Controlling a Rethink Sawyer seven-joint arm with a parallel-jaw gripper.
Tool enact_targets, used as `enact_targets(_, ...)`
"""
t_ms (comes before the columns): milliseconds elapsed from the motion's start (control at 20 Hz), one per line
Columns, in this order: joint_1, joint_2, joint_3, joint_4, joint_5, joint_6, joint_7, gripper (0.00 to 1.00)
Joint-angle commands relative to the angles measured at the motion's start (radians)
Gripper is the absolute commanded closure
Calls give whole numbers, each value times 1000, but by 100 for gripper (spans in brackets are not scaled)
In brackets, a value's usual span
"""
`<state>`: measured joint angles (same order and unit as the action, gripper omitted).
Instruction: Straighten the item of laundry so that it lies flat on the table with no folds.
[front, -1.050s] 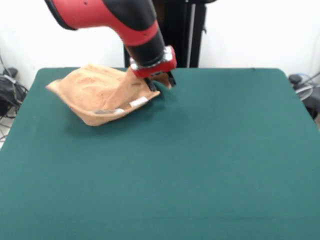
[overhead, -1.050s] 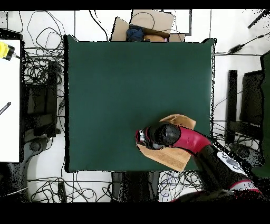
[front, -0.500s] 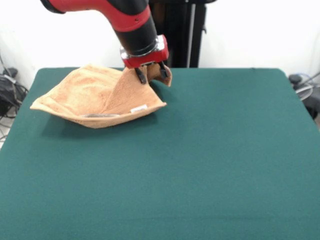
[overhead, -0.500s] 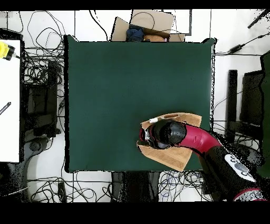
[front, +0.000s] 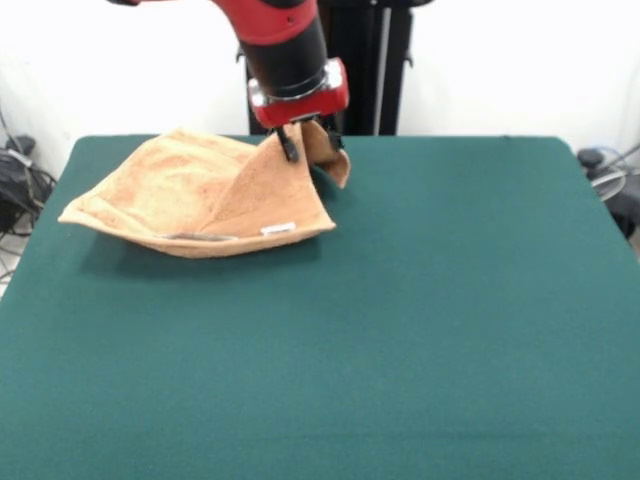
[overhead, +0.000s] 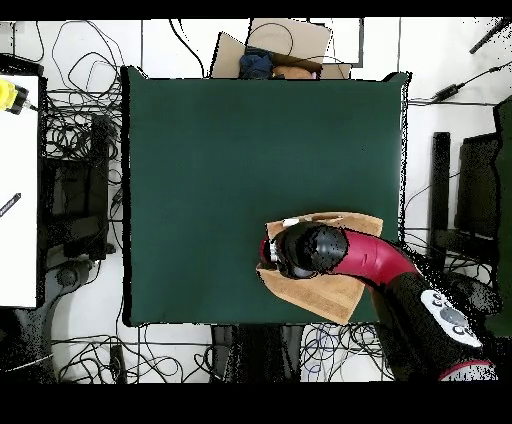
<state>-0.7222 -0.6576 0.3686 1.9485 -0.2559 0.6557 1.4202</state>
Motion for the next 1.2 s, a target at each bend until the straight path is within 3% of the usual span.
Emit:
enact_targets(50, 39, -120, 97, 104, 100, 6, 123, 0)
enact_targets(250, 67, -76, 83, 76, 80, -91, 129, 0)
enact_targets(350, 106, 16, 65, 0, 50, -185, 139, 0)
enact_targets(450, 149, 65, 52, -79, 50, -179, 142, 0)
enact_targets(750, 212, -86, 28, -84, 129, -11, 193, 0)
enact_targets(1050, 231, -21, 10, -78, 133, -138, 192, 0)
enact_targets(1200, 208, 71, 19, -107, 106, -211, 145, 0)
